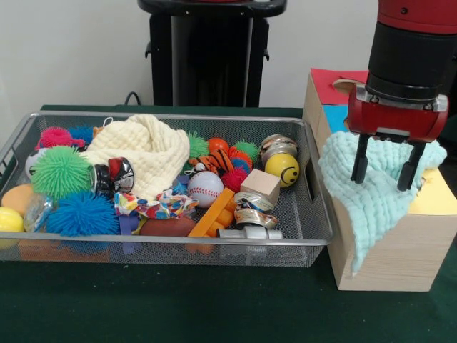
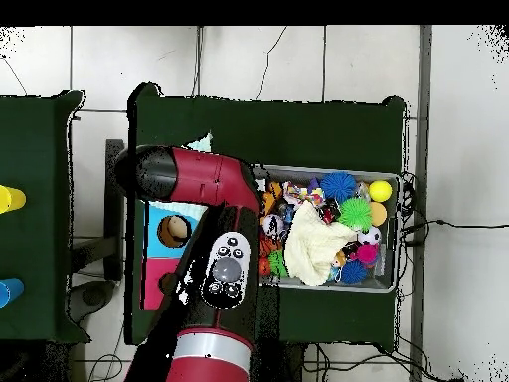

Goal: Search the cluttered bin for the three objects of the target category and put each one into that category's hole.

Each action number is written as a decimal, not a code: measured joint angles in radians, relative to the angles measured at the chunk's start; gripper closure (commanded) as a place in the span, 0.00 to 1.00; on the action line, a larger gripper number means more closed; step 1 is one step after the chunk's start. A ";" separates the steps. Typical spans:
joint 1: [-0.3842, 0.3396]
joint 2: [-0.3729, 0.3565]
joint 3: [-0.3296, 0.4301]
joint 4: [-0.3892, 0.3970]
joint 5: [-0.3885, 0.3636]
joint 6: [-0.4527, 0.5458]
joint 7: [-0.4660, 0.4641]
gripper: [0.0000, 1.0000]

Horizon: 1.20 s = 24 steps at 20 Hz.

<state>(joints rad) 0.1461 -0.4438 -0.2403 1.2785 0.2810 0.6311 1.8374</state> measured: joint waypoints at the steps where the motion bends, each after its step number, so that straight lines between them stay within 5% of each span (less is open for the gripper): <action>1: 0.000 0.000 0.000 0.000 0.000 0.000 0.000 0.00; 24: 0.017 0.051 -0.023 -0.048 -0.005 0.000 0.000 0.00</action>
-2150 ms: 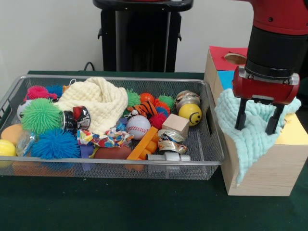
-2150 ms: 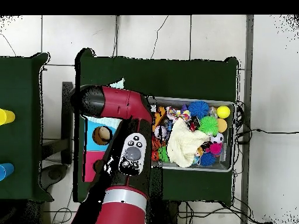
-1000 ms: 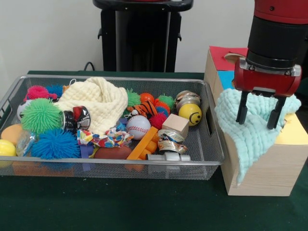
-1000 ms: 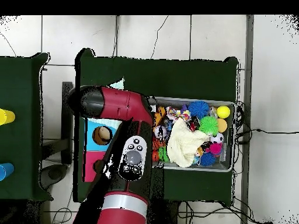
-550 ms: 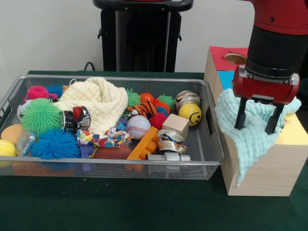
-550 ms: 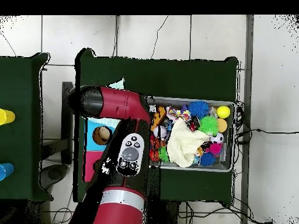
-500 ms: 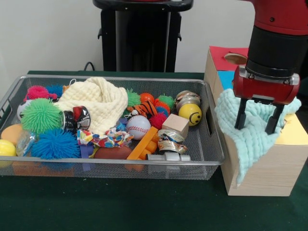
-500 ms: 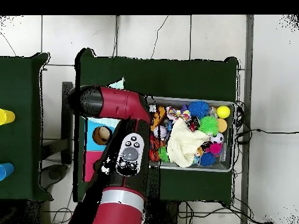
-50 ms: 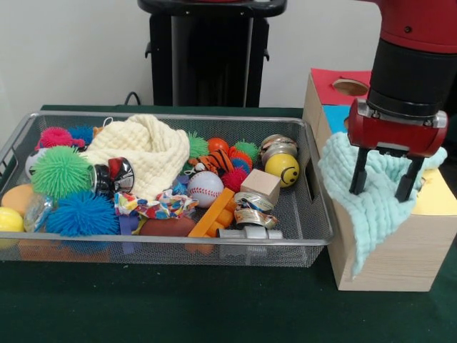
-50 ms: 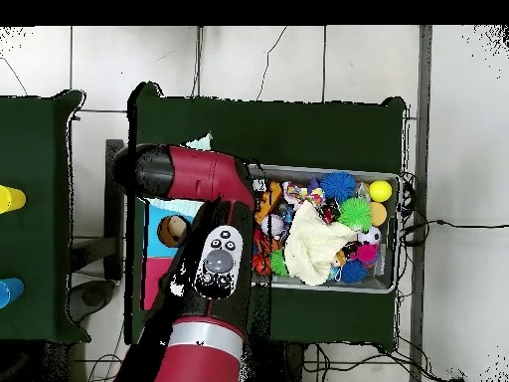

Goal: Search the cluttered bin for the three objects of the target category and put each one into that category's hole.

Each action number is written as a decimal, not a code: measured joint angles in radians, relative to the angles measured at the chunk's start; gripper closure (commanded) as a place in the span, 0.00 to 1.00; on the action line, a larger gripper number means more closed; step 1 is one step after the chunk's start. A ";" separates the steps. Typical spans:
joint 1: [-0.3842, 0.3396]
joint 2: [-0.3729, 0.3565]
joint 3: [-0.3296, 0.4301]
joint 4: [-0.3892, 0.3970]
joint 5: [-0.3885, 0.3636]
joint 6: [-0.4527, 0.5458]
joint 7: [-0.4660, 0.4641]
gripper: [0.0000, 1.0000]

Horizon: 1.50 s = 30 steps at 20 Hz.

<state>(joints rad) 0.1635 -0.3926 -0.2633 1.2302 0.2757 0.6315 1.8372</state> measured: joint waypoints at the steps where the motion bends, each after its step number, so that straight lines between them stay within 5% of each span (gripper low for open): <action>1: 0.000 0.001 0.000 -0.001 0.000 0.000 0.000 0.00; 6: 0.000 0.004 -0.002 -0.007 0.000 -0.005 0.000 0.00; 7: 0.001 0.008 -0.003 -0.012 0.000 -0.026 0.000 1.00; 30: -0.019 -0.015 0.019 0.018 -0.001 -0.054 0.000 1.00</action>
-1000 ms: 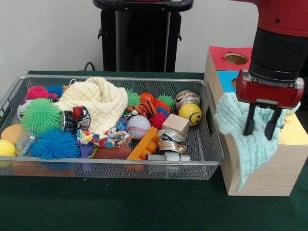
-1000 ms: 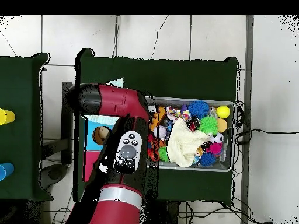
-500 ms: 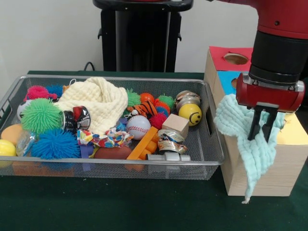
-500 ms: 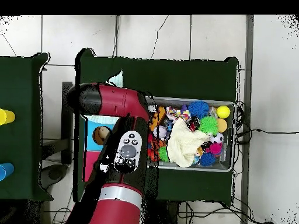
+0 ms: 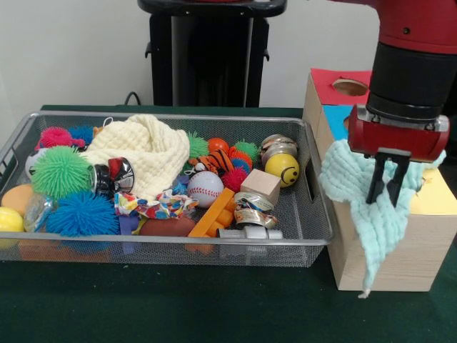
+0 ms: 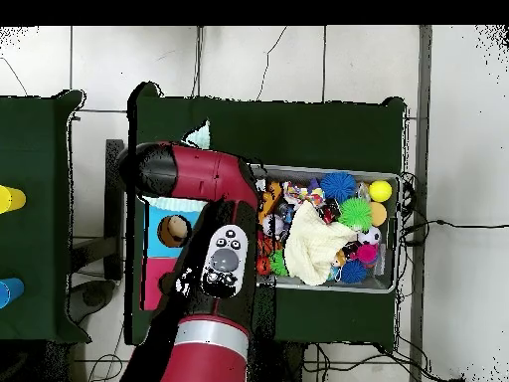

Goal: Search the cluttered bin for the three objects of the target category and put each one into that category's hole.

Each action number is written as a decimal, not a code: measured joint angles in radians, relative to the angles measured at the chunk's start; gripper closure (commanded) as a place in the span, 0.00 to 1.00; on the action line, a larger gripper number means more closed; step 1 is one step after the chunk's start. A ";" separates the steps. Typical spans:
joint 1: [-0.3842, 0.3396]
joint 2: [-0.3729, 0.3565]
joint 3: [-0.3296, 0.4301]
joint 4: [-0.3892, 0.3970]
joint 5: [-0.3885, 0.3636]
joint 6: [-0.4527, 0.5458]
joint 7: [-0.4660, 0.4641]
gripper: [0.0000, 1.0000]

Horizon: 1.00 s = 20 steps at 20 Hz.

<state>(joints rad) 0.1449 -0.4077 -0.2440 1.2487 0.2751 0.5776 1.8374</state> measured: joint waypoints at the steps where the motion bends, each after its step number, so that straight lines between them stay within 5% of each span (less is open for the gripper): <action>1: -0.005 -0.014 0.001 0.013 0.000 0.021 0.000 1.00; 9: -0.057 -0.156 -0.001 0.093 -0.016 0.286 0.000 1.00; 15: -0.085 -0.262 -0.014 0.161 -0.069 0.338 0.000 1.00; 20: -0.102 -0.377 -0.026 0.295 -0.140 0.330 0.000 1.00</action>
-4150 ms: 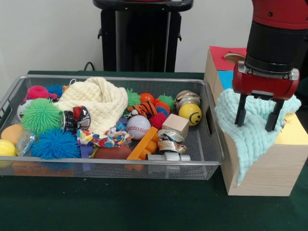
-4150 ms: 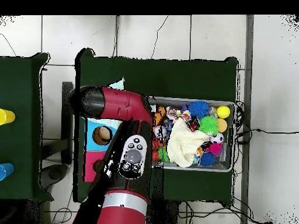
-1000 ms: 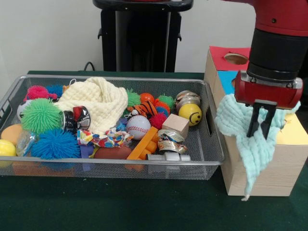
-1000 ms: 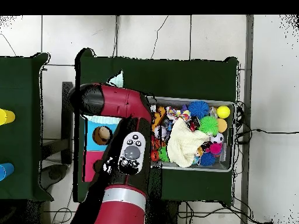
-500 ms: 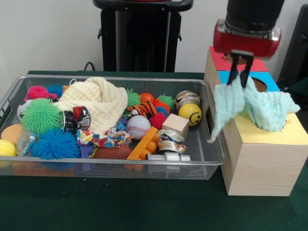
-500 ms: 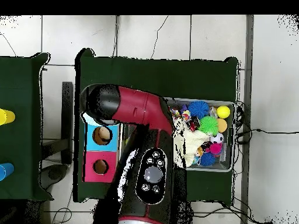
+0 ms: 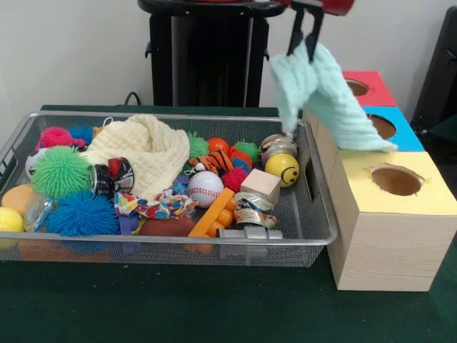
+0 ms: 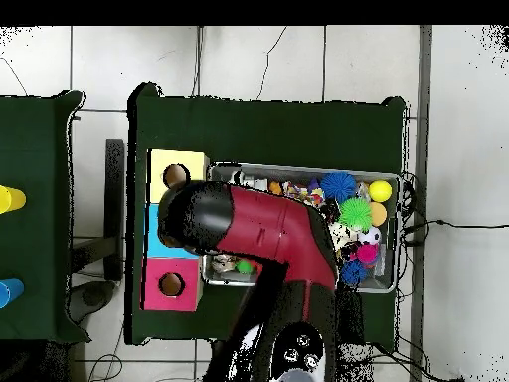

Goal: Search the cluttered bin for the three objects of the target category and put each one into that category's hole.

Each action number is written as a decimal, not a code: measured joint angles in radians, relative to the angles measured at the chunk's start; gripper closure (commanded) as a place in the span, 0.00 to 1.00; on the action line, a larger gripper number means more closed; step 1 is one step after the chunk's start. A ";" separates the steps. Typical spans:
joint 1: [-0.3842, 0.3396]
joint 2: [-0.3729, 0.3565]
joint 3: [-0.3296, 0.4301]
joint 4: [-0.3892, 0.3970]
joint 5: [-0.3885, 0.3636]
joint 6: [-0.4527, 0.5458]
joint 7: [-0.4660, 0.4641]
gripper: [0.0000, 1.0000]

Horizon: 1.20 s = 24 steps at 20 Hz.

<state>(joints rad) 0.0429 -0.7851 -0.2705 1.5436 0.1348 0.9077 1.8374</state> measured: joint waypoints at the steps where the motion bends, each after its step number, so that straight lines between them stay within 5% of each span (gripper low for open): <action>1: -0.002 -0.012 0.000 0.016 -0.007 -0.002 0.000 1.00; 9: -0.012 -0.092 -0.012 0.166 -0.135 -0.071 0.000 1.00; 18: -0.071 -0.069 -0.012 0.232 -0.238 -0.249 0.000 1.00; 24: -0.174 -0.018 0.013 0.238 -0.267 -0.358 0.000 1.00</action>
<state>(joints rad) -0.1307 -0.8029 -0.2574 1.7819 -0.1317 0.5495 1.8374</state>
